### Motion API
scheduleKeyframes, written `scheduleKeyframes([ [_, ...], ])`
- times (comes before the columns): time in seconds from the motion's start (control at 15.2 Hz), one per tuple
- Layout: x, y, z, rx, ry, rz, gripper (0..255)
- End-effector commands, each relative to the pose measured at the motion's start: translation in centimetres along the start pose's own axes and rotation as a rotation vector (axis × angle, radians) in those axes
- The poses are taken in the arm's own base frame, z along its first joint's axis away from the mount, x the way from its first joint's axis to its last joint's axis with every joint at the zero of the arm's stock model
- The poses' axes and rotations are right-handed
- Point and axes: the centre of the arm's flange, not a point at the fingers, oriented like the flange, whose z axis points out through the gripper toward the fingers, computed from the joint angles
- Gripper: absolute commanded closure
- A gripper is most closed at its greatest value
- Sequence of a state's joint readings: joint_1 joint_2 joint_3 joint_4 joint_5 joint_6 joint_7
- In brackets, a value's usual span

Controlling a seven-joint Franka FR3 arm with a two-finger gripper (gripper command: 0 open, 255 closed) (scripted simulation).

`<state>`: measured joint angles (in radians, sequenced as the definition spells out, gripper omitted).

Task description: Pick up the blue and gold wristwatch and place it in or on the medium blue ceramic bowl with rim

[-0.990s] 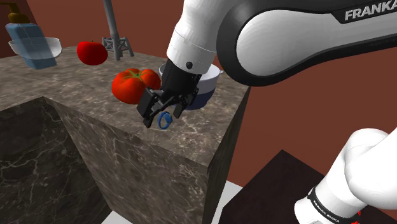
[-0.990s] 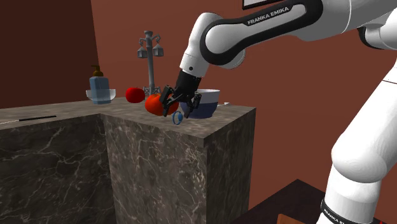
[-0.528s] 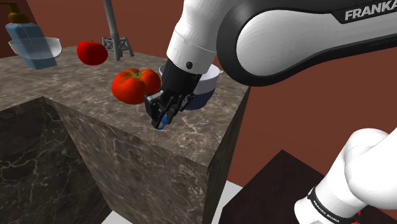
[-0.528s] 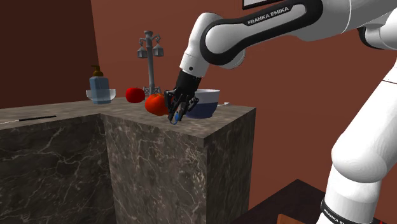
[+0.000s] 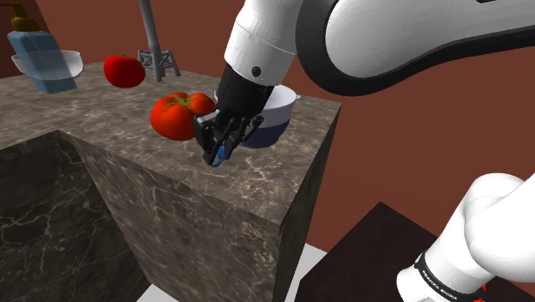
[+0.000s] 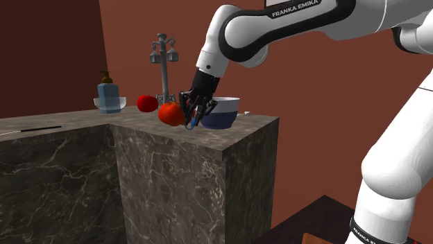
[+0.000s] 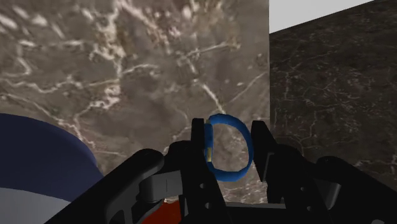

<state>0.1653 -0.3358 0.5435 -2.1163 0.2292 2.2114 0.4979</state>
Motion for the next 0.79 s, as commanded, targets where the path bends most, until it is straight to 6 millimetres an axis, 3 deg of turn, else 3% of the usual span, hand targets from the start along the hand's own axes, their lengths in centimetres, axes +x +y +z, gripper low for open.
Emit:
scheduleKeyframes([
  [0.0,0.4,-0.3,-1.0,0.0,0.0,0.0,255],
  [0.73,2.2,-1.6,-6.4,0.0,0.0,0.0,255],
])
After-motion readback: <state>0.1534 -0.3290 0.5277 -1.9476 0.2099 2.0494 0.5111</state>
